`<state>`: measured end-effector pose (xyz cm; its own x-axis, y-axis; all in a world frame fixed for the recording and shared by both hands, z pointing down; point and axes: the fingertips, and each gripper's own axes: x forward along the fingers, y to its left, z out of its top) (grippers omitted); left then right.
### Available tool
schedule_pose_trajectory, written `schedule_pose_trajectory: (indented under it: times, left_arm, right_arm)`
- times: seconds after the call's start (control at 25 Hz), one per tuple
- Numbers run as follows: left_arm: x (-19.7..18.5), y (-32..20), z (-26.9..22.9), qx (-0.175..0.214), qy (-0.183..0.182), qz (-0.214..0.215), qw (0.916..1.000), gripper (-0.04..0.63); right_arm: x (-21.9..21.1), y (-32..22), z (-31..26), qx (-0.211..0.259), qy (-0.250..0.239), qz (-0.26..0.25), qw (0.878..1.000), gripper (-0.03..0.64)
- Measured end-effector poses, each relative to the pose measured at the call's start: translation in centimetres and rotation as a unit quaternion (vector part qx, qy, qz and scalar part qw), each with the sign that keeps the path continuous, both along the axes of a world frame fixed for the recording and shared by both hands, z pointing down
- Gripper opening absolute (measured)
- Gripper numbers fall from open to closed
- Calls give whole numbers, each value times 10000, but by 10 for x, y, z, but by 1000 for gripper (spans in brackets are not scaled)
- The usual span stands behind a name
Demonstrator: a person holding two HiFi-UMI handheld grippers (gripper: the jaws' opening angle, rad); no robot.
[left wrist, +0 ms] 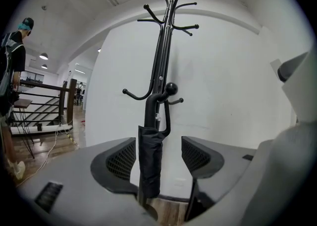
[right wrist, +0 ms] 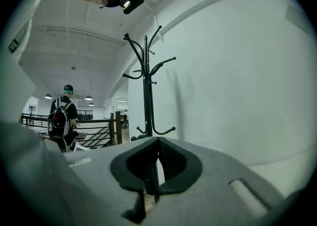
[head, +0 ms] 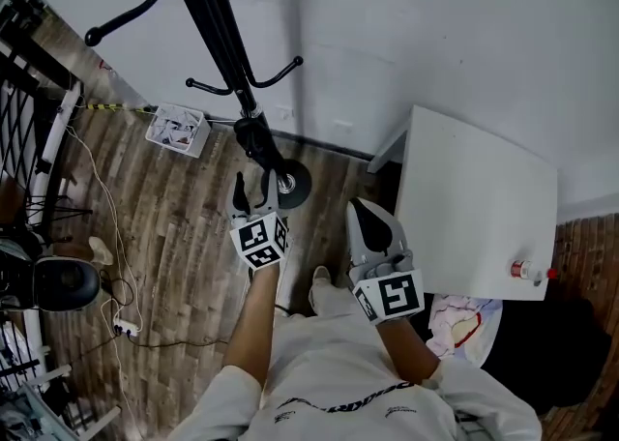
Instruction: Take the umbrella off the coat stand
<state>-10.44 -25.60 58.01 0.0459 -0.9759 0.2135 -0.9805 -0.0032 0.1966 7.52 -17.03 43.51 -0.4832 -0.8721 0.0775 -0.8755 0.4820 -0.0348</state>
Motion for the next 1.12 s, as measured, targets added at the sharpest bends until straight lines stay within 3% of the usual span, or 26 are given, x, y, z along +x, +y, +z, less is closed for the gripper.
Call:
schedule_pose_trajectory:
  times: [0.36, 0.56, 1.12]
  left_arm:
    - [-5, -36, 46, -94, -143, 36, 9998, 284]
    - [-7, -54, 67, -171, -59, 107, 9998, 334]
    - [-1, -93, 111, -411, -47, 163, 9990, 334]
  right_arm:
    - [5, -13, 13, -38, 105, -11, 9999, -2]
    - [10, -13, 17, -65, 152, -8, 9999, -2]
    - [18, -10, 23, -80, 477, -10, 9988, -2]
